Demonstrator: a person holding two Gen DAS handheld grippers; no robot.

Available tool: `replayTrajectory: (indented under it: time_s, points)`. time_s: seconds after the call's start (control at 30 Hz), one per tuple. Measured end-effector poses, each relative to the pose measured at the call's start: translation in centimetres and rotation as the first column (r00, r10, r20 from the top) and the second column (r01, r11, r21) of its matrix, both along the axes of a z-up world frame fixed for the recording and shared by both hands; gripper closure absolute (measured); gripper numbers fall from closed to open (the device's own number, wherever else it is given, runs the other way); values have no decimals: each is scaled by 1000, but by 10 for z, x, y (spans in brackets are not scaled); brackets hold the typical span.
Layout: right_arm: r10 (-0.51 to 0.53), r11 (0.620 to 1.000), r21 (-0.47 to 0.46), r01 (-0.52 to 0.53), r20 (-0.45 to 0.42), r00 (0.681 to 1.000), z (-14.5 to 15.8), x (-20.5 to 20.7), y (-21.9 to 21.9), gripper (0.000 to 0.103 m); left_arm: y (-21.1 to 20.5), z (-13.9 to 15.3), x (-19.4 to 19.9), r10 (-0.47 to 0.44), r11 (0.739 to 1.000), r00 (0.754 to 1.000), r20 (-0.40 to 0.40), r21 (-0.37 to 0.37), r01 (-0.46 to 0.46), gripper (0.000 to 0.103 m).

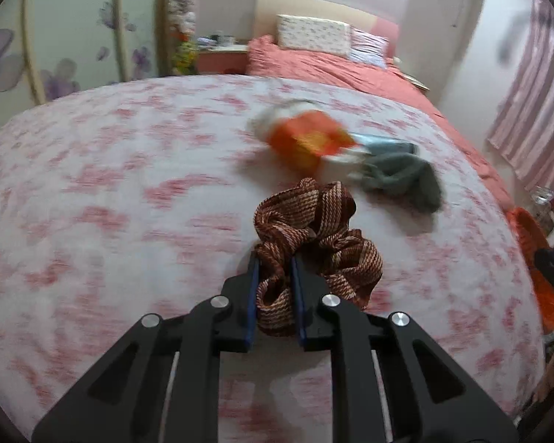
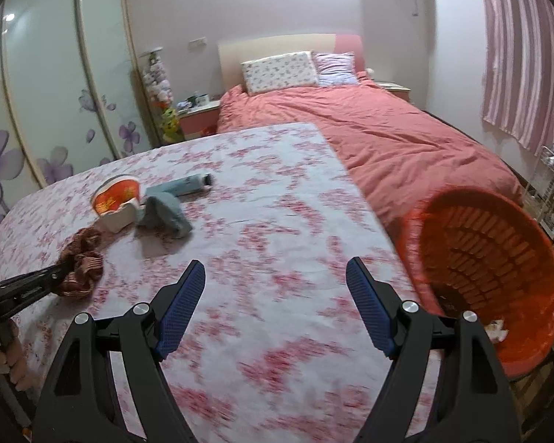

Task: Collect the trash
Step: 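Grasp the grey-green sock with the right tool while the left tool holds the scrunchie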

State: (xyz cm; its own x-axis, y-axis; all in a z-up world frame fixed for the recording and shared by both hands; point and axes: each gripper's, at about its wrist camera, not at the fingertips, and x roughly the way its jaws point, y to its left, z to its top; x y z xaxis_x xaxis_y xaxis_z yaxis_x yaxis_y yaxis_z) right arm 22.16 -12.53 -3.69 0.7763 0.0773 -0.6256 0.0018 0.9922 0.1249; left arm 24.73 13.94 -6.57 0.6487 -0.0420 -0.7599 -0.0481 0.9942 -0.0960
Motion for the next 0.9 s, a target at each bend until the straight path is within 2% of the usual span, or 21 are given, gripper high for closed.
replayTrajectory:
  time_s: [0.13,0.2,0.3,0.53,0.6,0.67,0.77,0.9]
  points:
    - [56,998,19,-56,-10,998,-1,20,27,25,31,-1,10,89,996,996,-14,14,-88,84]
    - [83,996,30,-83,-17,996,-2,34,40,25,42,-4,16,127,992,992,-20,24,-126,76]
    - [101,994,35,-100,-27,995,-4,56,59,25,46,-8,22,140,990,990,-29,29,-139,65]
    - [135,991,-4,-136,-93,987,-18,104,93,26,46,-9,25,126,992,991,-32,24,-126,61]
    - [145,989,-25,-148,-114,983,-23,111,99,37,46,-9,25,124,992,992,-32,22,-123,59]
    - [165,985,-18,-170,-168,972,-30,118,103,69,47,-9,25,121,993,992,-31,11,-121,58]
    - [150,989,10,-150,-173,973,-31,110,95,89,48,-9,25,115,993,993,-28,-8,-116,57]
    - [75,995,-46,-84,-176,982,-30,84,77,89,45,-8,22,99,995,995,-23,-15,-100,57]
